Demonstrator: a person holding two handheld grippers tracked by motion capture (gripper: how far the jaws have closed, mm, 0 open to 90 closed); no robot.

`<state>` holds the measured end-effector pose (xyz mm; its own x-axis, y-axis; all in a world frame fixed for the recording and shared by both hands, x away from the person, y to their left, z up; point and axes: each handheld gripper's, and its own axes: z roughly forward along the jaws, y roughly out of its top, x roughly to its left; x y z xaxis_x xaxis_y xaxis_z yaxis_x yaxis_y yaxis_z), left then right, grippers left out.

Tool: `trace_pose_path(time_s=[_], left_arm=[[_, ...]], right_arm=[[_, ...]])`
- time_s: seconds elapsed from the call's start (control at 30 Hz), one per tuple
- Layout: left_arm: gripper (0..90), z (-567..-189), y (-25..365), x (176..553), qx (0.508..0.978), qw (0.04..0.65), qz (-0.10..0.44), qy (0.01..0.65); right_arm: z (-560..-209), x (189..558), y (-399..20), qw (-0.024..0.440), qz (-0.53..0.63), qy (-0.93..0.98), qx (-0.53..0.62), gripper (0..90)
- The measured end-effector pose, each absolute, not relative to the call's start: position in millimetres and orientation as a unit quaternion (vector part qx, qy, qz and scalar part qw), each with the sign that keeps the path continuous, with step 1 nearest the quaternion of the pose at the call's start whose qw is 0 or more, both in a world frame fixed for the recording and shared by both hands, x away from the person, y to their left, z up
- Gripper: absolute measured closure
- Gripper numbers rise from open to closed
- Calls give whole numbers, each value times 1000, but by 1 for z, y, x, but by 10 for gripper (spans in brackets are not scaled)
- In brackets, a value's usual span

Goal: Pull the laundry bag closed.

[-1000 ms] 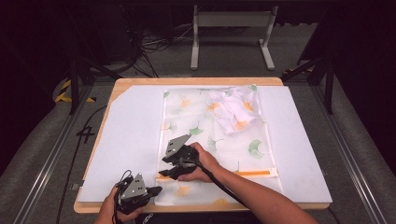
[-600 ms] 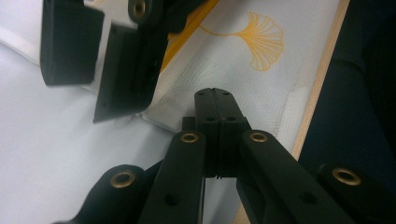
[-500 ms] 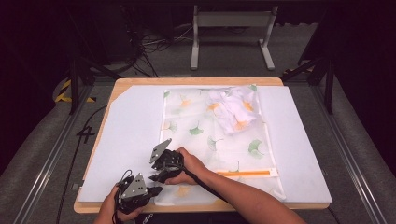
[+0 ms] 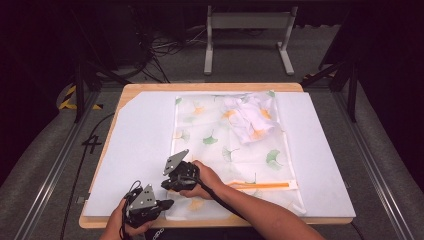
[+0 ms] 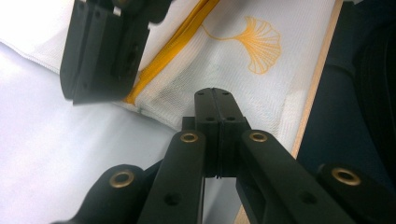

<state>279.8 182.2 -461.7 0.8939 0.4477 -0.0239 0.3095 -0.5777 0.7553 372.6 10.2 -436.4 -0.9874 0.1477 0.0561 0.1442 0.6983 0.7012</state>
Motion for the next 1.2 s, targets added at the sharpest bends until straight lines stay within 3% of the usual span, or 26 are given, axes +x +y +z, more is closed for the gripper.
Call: trace_pose_path(time_s=[0.73, 0.83, 1.2], left_arm=[[900, -460, 181, 279, 887, 399, 90, 216], [897, -460, 180, 278, 887, 397, 95, 216], [874, -457, 177, 284, 885, 388, 124, 227]], right_arm=[[-431, 373, -16, -10, 407, 908, 97, 866], [-431, 370, -16, -14, 407, 910, 85, 900], [-434, 371, -21, -15, 400, 912, 87, 875]])
